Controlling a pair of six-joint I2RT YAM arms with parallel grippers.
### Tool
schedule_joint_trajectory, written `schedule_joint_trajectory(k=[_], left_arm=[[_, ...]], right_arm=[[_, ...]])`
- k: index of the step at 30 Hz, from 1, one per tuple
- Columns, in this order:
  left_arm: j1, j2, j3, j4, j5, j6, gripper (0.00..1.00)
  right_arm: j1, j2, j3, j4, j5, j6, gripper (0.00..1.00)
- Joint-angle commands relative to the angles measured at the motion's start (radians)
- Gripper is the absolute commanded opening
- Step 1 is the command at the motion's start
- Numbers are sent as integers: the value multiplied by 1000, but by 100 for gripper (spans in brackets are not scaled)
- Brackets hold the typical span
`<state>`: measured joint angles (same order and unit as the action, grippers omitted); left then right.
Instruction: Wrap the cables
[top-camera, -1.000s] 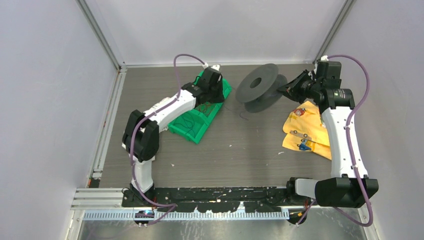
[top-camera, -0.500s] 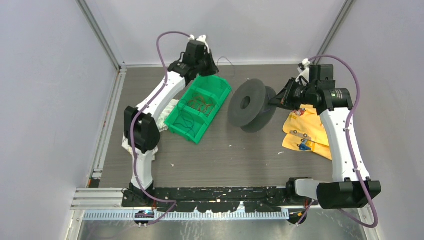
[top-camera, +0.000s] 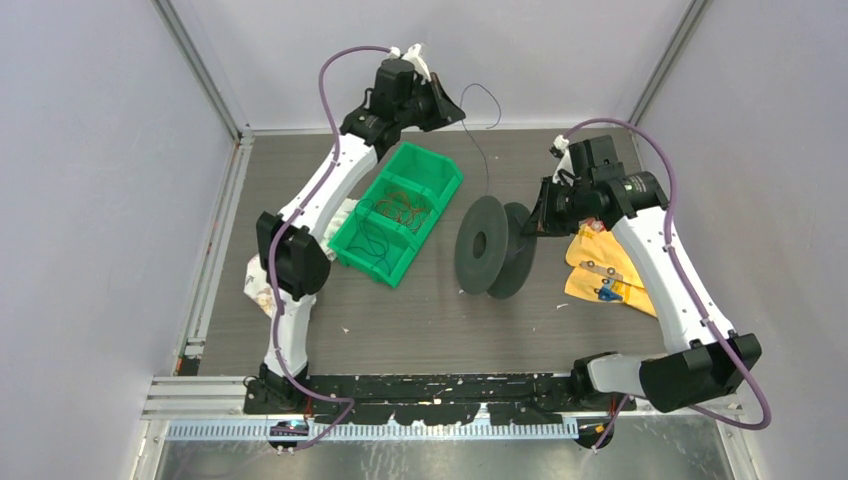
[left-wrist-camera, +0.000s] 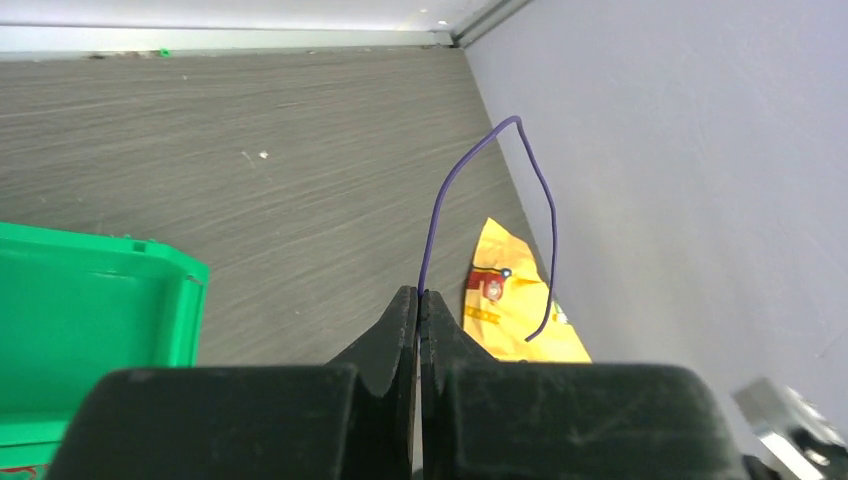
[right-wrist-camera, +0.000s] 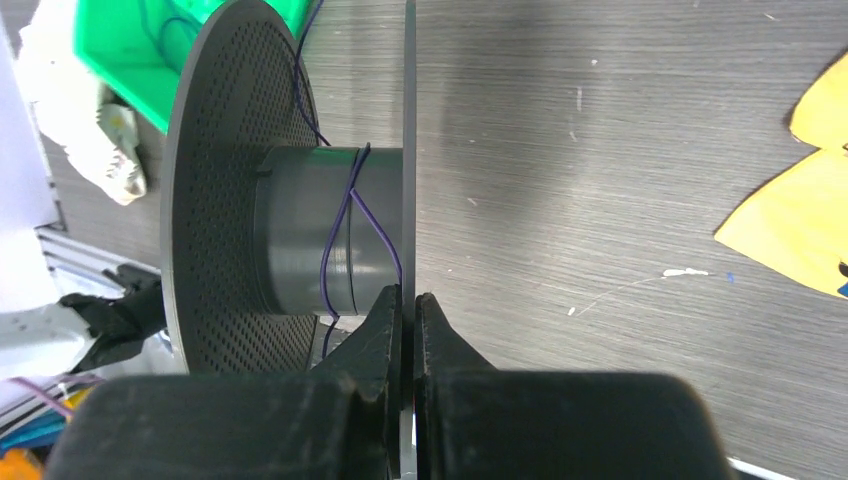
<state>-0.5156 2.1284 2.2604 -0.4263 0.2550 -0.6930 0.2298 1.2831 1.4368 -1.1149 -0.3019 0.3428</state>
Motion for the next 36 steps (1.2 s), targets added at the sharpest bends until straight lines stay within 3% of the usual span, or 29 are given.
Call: schedule_joint_trajectory(k=[1,7,14,25,36], left_arm=[[-11,-146,-47,160,74,-56,1],[-41,-191,-18,191,156,-58,1],[-110,-246,-129,236,231,-48,1],[-163,-247,-138,264,407,-65,1],[-201,-274,-387,296,649,-45,0]], right_arm=[[4,32,-48,107,45,25,0],[27,102,-52,131,78,45,1],[26,183,7,133,126,94,1],[28,249,30,160,165,148,1],[26,272,59,228,192,237,1]])
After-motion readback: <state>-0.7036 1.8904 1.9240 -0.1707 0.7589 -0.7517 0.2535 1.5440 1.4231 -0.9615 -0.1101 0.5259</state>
